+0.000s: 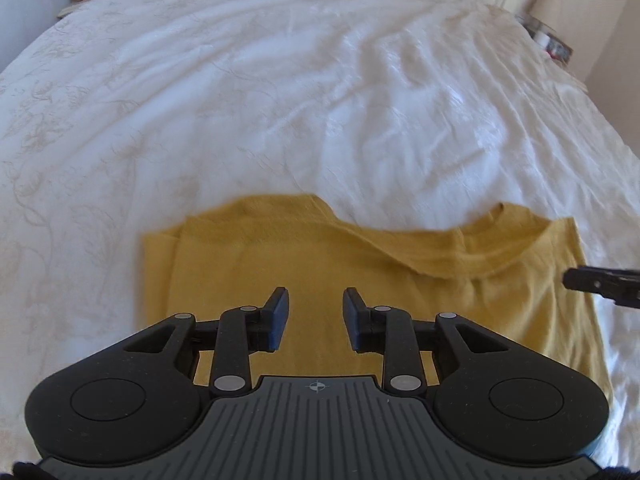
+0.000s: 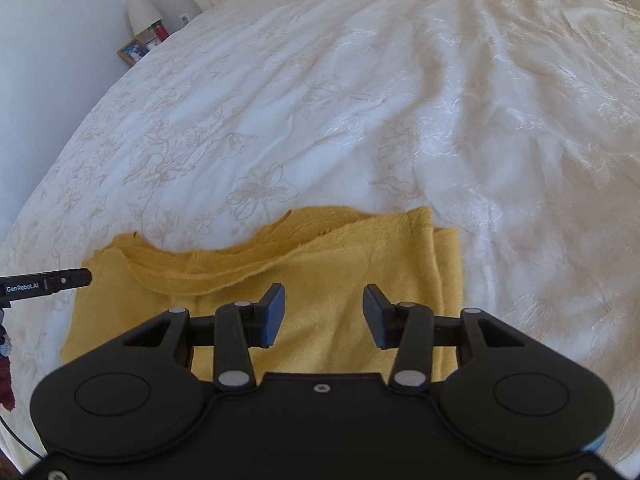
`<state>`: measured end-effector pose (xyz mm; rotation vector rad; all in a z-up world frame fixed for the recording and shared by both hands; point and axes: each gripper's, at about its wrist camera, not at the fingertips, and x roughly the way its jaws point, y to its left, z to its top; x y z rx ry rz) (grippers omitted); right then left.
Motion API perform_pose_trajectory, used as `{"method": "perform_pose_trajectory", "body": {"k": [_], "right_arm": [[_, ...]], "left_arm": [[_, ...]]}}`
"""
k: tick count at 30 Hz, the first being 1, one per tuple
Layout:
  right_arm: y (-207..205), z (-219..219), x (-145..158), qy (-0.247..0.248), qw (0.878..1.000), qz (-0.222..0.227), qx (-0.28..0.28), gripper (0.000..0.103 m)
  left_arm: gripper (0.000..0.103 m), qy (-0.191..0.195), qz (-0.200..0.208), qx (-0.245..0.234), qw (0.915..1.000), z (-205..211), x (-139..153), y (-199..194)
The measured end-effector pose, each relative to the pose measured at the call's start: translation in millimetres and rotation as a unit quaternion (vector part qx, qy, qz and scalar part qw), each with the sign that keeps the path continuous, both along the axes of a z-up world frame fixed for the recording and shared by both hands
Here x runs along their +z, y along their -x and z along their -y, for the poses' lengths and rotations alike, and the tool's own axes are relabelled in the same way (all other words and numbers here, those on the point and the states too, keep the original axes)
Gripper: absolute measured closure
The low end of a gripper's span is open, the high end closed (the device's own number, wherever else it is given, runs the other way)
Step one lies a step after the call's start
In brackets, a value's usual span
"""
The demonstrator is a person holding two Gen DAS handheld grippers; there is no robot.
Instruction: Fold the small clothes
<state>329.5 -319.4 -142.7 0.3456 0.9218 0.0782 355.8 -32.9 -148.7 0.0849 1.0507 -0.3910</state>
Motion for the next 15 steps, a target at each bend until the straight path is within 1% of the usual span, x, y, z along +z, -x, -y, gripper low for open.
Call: {"method": "perform_pose_trajectory", "body": {"k": [2,4,6,8,11,14,15], "right_arm": [[-5,-14,-4,-0.002,1.0,-0.005,0.022,0.05],[-14,-24,-8,-0.004,0.999,-0.009,0.037,0.05],[-28,-31,-13,0.004,0.999,-0.014,0.051,0.05],[-45,-34,-18,0.015,0.998,-0.019,0.056,0.05],[-65,-27,-20,0.024,0.999,-0.021,0.042,0.05],[-74,-10,-16,0.026,1.0,-0.016,0.009,0.05],[-74,-5,-13,0.024,1.0,-0.013,0.0,0.048]], "left_arm": [[0.074,0.005,-0.014,-0.026,0.9996,14,-8,9],[0.074,0.009,-0.013,-0.047,0.9988,30,-11,9],[0.073,0.015,-0.008,-0.058,0.9982,42,-13,0],[0.072,0.018,-0.008,-0.059,0.9981,53,-18,-16],[0.071,0.022,-0.007,-0.029,0.9993,58,-23,-45],[0.072,0.025,-0.009,0.029,0.9992,47,-22,-74],[0.072,0.028,-0.009,0.044,0.9986,42,-20,-81]]}}
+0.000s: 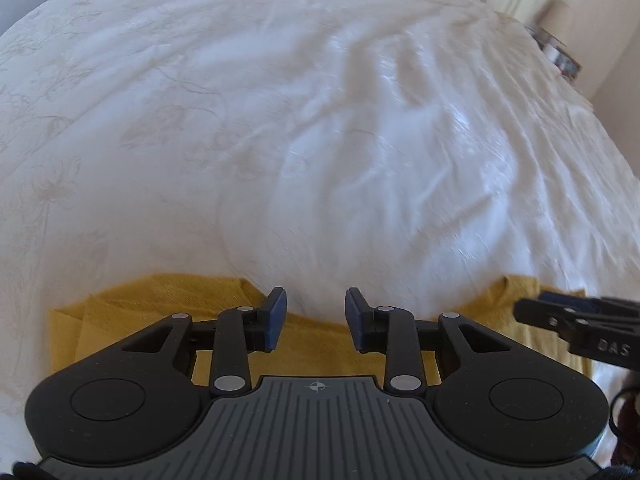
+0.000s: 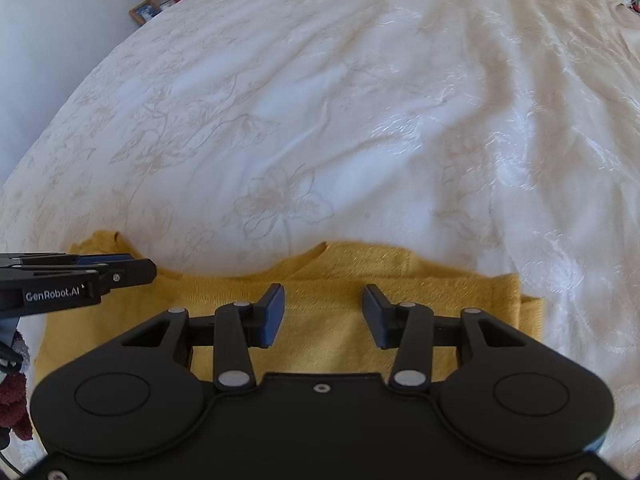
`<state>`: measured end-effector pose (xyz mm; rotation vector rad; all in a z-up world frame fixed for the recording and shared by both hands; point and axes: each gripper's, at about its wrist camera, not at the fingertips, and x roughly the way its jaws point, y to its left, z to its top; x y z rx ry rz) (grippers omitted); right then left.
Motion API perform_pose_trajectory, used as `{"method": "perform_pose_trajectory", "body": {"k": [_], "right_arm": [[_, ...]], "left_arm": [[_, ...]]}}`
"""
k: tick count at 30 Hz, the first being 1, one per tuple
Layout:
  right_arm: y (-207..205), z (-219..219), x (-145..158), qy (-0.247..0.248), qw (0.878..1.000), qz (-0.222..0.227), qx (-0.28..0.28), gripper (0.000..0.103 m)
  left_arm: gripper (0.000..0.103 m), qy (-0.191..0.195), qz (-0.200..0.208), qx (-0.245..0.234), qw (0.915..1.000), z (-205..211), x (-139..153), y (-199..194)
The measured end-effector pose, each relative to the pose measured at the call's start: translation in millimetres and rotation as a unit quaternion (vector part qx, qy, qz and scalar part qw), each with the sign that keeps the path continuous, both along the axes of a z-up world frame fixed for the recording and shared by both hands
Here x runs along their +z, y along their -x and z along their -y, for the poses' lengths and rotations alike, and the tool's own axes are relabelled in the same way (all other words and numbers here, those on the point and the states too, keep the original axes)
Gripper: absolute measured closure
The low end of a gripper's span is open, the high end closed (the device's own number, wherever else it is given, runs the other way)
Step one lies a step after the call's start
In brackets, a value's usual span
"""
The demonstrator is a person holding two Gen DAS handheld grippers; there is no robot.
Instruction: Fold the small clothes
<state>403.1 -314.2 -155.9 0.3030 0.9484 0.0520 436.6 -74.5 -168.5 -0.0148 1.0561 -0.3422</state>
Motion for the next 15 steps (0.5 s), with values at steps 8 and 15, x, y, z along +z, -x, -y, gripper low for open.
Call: {"method": "perform_pose_trajectory", "body": {"k": [8,15], "right_arm": [[53,30,13,-0.041,0.998,0.006,-0.056,0.039],[132,34,-5,-0.03,0.996,-0.059,-0.056,0.039]], "left_arm": [[0.062,-0.021,0.021,0.001,0.9995,-42,29,26],[0.061,-0.066,-0.03,-0.003,0.9973,-87,12,109]]}}
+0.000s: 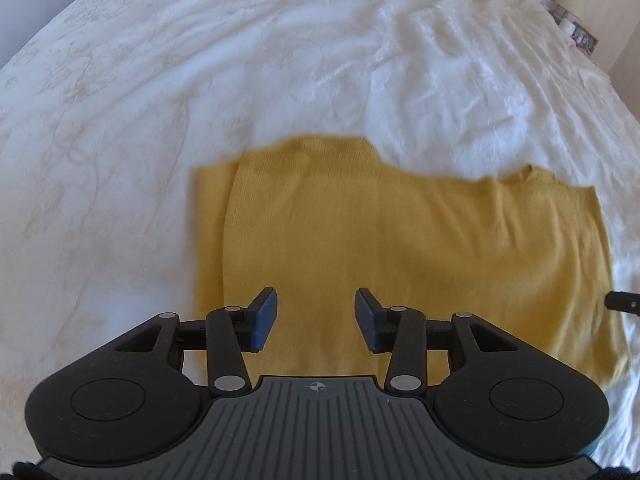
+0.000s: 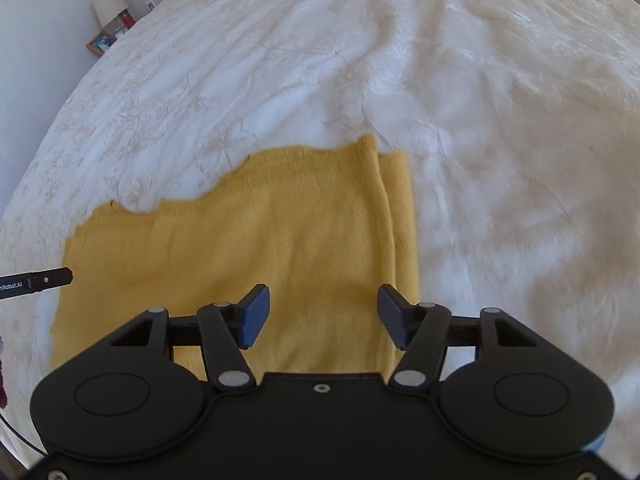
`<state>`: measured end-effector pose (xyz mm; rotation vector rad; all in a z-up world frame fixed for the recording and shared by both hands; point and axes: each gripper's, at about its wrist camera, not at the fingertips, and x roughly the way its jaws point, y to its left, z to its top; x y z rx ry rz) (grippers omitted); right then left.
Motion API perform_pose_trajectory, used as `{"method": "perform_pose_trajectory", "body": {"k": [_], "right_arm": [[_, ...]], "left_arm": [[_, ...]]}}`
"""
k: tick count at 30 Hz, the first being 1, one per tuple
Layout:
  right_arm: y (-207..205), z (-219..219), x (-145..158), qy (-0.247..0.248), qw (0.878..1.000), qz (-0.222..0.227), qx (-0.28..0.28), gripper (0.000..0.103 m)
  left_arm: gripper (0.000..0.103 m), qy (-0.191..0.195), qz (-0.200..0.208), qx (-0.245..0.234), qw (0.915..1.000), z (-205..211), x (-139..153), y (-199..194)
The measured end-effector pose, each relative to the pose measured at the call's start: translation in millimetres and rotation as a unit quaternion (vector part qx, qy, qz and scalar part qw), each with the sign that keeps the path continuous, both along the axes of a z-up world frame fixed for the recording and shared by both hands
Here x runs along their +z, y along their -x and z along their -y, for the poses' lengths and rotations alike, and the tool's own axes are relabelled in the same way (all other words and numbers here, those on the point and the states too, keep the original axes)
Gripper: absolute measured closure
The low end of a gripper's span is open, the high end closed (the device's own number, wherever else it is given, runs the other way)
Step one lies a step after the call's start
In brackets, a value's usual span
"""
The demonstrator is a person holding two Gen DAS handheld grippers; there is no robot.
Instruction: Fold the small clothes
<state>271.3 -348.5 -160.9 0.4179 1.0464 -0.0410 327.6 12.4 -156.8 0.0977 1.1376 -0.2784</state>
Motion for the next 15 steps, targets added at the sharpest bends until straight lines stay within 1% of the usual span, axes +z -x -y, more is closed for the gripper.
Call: {"method": "perform_pose_trajectory", "body": {"k": [2,4,5,6,7,9,11,14,15], "right_arm": [[19,1,-10,0.012,0.999,-0.034,0.003,0.039],[38,6,-22,0.015,0.998,-0.066,-0.004,0.039],[46,9,-24,0.015,0.997,-0.073,-0.011,0.039],[52,11,-24,0.014,0.997,-0.075,-0.018,0.038],[58,14,-22,0.011,0.997,-0.076,-0.027,0.038],[64,17,-15,0.006,0.997,-0.07,-0.04,0.038],[68,17,-8,-0.004,0.998,-0.05,-0.046,0.038],[72,12,0,-0.025,0.999,-0.021,-0.029,0.039],[72,9,2,-0.031,0.999,-0.013,-0.019,0.045]], "left_arm": [[0.061,-0.02,-0.034,0.0,0.9992,-12,-14,23],[0.06,-0.035,-0.051,-0.002,0.9981,-24,-25,41],[0.058,-0.045,-0.054,-0.002,0.9975,-31,-29,51],[0.053,-0.053,-0.06,0.001,0.9968,-36,-32,56],[0.052,-0.051,-0.064,0.006,0.9966,-41,-33,59],[0.052,-0.042,-0.065,0.023,0.9967,-51,-29,62],[0.052,-0.043,-0.059,0.029,0.9969,-53,-24,60],[0.052,-0.037,-0.037,0.029,0.9982,-53,-15,59],[0.052,-0.028,-0.032,0.026,0.9988,-53,-12,59]]}}
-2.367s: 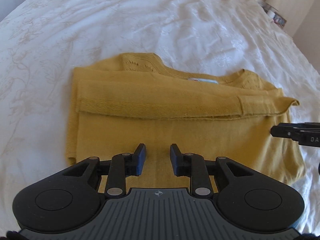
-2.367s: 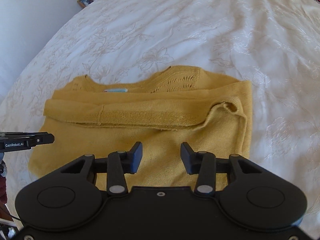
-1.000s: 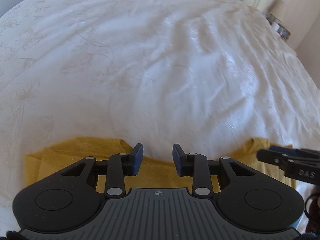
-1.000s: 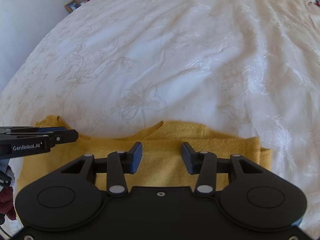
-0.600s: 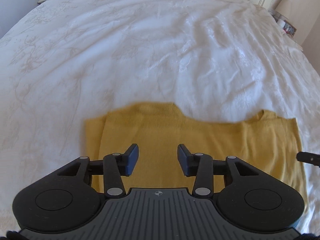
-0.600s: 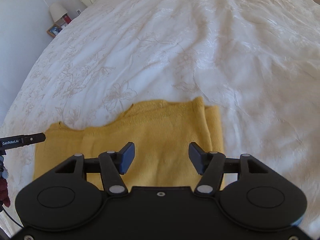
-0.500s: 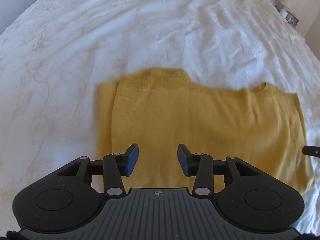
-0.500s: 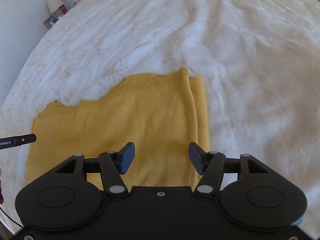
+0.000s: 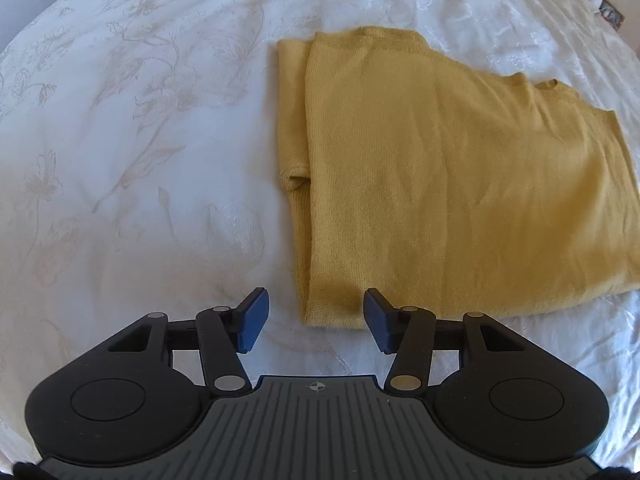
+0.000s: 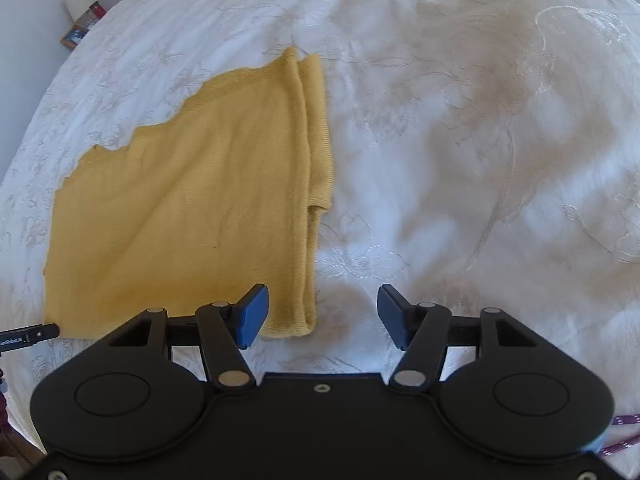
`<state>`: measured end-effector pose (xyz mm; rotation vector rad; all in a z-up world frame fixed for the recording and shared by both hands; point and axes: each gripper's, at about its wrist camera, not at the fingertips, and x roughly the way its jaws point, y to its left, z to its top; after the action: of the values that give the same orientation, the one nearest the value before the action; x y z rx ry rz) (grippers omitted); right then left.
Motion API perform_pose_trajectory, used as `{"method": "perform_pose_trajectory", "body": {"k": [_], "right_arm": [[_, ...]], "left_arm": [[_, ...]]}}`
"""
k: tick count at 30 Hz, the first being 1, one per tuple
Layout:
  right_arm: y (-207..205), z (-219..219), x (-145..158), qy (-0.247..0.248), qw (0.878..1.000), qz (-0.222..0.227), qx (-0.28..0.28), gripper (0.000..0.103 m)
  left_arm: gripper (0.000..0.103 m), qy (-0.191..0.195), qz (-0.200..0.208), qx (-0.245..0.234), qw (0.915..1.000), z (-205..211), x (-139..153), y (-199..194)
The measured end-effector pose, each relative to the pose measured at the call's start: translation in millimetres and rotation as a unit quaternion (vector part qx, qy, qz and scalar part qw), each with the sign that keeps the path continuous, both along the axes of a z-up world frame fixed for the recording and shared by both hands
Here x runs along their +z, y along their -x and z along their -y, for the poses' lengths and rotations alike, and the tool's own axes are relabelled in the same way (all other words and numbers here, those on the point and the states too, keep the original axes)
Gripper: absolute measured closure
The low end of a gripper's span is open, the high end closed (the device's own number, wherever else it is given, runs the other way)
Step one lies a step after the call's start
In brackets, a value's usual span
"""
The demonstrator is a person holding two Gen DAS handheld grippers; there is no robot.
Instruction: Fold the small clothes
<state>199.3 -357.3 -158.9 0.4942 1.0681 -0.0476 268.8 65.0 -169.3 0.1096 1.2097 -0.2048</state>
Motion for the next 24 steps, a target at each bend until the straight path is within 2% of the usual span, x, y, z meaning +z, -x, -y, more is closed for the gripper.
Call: {"method": "perform_pose_trajectory", "body": {"k": [1,3,6,8,10,16,24], "right_arm": [[1,-5,2,-0.003,1.0,0.007,0.013,0.055],[2,-14,2,-0.004,0.999,0.013,0.038,0.061],[3,-22,-2,0.011,0.999,0.011,0.049,0.06],[6,-20,-3,0.021,0.999,0.009,0.031,0.06],[12,-16,-5,0.014,1.0,0.012,0.019,0.057],[13,-24,-11,0.016,0.998,0.023,0.047,0.058],[8,-23,-13,0.011,0.999,0.035,0.034,0.059]], "left_arm": [[0.052,0.011,0.005,-0.005,0.9999,0,2,1],[0.052,0.022,0.006,-0.015,0.9996,3,3,3],[0.052,0.015,0.002,-0.027,0.9995,13,0,12],[0.052,0.017,0.003,-0.029,0.9994,16,2,19],[0.052,0.022,0.002,-0.03,0.9993,17,5,30],[0.052,0.02,-0.006,-0.029,0.9994,20,12,53],[0.052,0.018,-0.01,-0.04,0.999,35,17,65]]}}
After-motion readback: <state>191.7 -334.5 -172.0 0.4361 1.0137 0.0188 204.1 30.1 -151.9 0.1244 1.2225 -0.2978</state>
